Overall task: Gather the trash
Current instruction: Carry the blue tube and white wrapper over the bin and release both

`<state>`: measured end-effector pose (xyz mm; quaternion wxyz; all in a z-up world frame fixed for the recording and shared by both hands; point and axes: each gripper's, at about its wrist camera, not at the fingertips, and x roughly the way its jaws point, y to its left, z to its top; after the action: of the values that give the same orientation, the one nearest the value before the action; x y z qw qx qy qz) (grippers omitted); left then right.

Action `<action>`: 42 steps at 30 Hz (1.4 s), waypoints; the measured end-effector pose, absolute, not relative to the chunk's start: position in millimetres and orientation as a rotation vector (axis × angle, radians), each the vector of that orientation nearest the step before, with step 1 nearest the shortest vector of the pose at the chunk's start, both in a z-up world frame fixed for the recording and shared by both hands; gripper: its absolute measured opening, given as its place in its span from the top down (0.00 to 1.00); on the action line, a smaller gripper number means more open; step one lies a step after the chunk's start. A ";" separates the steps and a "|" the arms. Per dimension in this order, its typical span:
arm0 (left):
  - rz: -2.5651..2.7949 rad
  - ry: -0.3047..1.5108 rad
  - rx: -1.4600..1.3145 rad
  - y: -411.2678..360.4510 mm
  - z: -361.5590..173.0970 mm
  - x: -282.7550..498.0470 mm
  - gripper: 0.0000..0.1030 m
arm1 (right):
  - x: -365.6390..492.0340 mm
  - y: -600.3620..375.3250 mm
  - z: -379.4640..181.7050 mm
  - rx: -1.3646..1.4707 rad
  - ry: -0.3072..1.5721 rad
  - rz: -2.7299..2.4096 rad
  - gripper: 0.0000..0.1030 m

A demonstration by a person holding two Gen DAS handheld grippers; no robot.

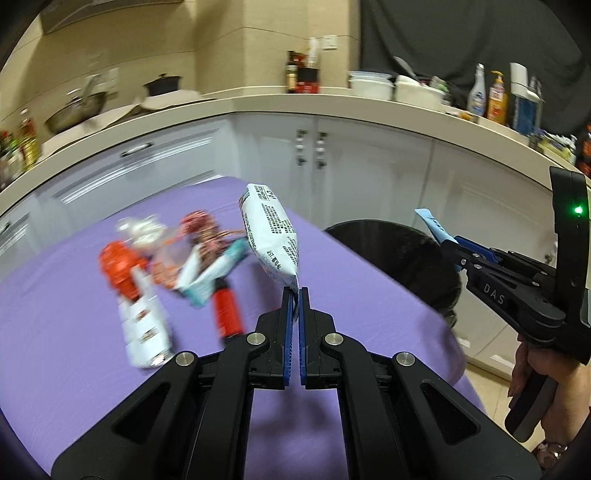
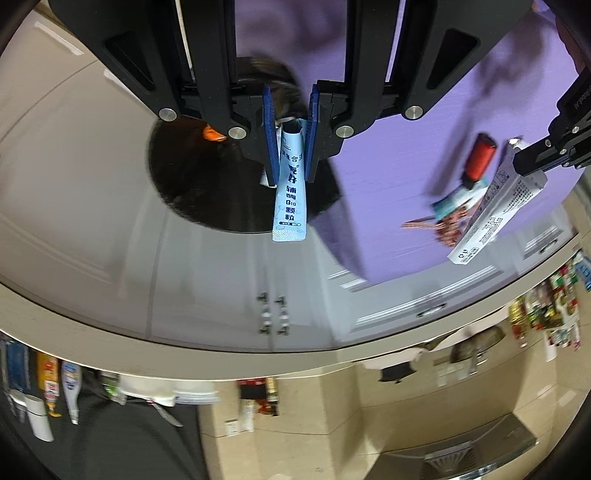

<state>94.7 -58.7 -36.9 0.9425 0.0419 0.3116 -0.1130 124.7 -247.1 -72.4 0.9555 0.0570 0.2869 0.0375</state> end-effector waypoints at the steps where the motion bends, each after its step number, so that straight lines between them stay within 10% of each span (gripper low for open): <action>1: -0.240 0.633 0.093 -65.9 -37.9 99.6 0.97 | 126.0 -252.9 -73.0 0.122 0.582 0.065 0.85; 23: -0.392 0.730 0.174 -168.6 -72.1 192.8 0.96 | 172.7 -308.6 -104.0 0.167 0.616 -0.017 0.84; 27: -0.377 0.740 0.169 -168.5 -76.6 200.7 0.80 | 179.4 -310.8 -108.8 0.179 0.622 -0.035 0.63; 42: -0.300 0.702 0.106 -131.8 -59.6 184.5 0.54 | 167.5 -299.4 -94.1 0.176 0.597 -0.025 0.59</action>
<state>184.5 -131.8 -59.6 0.9266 0.0515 0.3424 -0.1465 167.5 -299.4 -94.1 0.9519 0.0865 0.2938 -0.0121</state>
